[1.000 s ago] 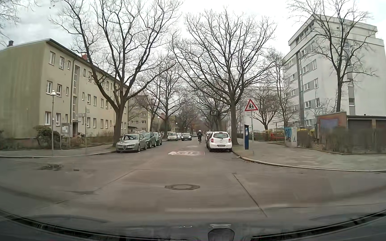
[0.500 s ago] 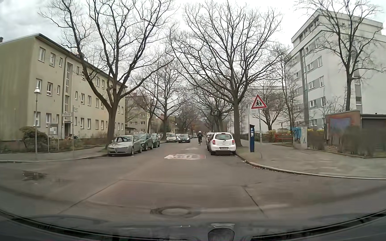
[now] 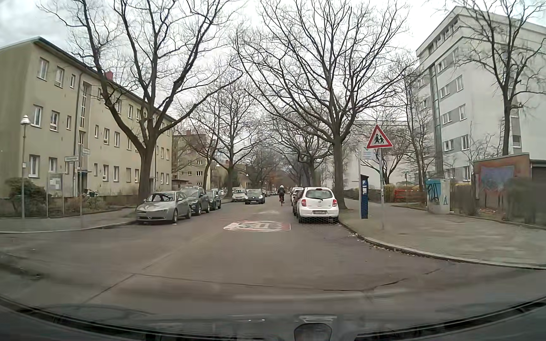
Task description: Follow the waypoints while adhering to traffic rules and regulations
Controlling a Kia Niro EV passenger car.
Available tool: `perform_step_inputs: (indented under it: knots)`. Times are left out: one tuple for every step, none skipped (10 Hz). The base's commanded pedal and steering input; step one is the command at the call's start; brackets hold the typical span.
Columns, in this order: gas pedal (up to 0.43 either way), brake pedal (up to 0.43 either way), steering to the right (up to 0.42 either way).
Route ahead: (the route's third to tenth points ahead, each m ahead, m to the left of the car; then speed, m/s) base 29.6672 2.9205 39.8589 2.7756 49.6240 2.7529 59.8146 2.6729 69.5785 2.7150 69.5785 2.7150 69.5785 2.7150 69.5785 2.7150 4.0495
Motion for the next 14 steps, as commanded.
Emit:
perform_step_inputs:
  knots:
    - [0.0, 0.128, -0.004]
    - [0.0, 0.146, -0.004]
    - [0.0, 0.159, -0.004]
    - [0.0, 0.165, -0.004]
    - [0.0, 0.165, -0.005]
    - [0.0, 0.177, -0.005]
    - [0.0, 0.183, -0.007]
    - [0.0, 0.183, -0.007]
    - [0.0, 0.195, -0.007]
    - [0.0, 0.195, -0.007]
    - [0.0, 0.201, -0.007]
    - [0.0, 0.201, -0.007]
    - [0.0, 0.207, -0.006]
    - [0.0, 0.213, -0.006]
